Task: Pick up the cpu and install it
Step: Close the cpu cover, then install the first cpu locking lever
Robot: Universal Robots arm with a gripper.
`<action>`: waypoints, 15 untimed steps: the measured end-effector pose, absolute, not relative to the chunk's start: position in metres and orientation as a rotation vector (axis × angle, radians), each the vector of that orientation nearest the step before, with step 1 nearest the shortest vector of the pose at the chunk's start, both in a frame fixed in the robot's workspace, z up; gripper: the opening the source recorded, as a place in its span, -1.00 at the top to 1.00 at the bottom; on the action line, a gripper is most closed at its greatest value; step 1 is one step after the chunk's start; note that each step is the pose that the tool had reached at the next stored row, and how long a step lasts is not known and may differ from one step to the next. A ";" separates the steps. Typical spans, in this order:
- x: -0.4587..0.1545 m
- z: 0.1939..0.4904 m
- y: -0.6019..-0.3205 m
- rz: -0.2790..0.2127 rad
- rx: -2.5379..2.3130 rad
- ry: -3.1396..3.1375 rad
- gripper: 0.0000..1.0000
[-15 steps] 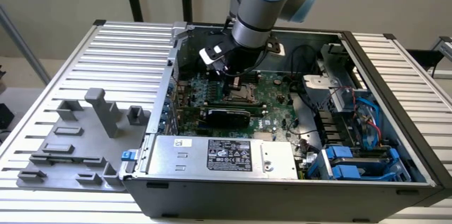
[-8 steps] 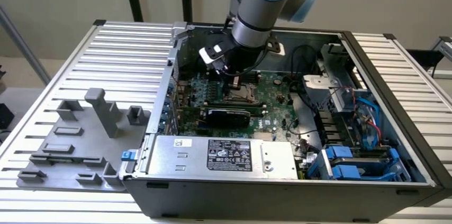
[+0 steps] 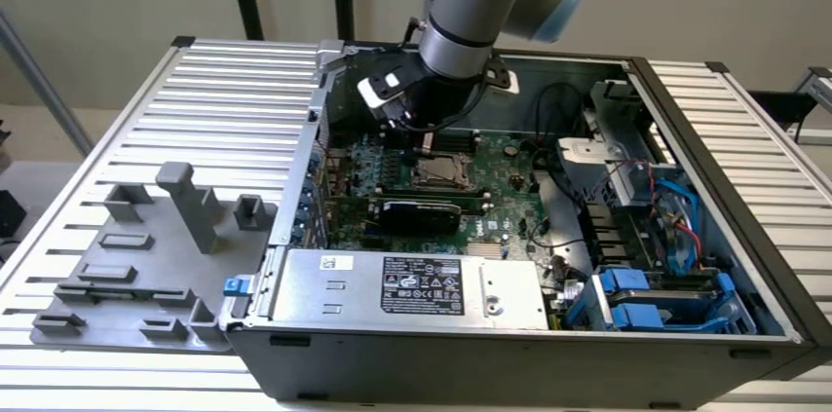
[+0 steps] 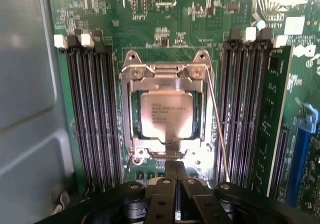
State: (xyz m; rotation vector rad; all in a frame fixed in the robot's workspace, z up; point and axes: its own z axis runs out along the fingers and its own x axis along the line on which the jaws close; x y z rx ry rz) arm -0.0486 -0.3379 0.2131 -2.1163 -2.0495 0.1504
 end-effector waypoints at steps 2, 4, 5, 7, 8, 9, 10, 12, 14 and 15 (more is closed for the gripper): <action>-0.055 0.214 -0.338 0.151 -2.116 -2.049 0.76; -0.062 0.214 -0.338 0.151 -2.116 -2.049 0.76; -0.064 0.214 -0.338 0.150 -2.116 -2.050 0.76; -0.065 0.214 -0.338 0.151 -2.116 -2.049 0.76; -0.065 0.214 -0.338 0.151 -2.116 -2.050 0.76; -0.065 0.214 -0.338 0.151 -2.116 -2.050 0.76; -0.065 0.214 -0.338 0.151 -2.116 -2.050 0.76; -0.065 0.214 -0.338 0.151 -2.116 -2.049 0.76; -0.065 0.214 -0.338 0.151 -2.116 -2.050 0.76; -0.065 0.214 -0.338 0.151 -2.116 -2.049 0.76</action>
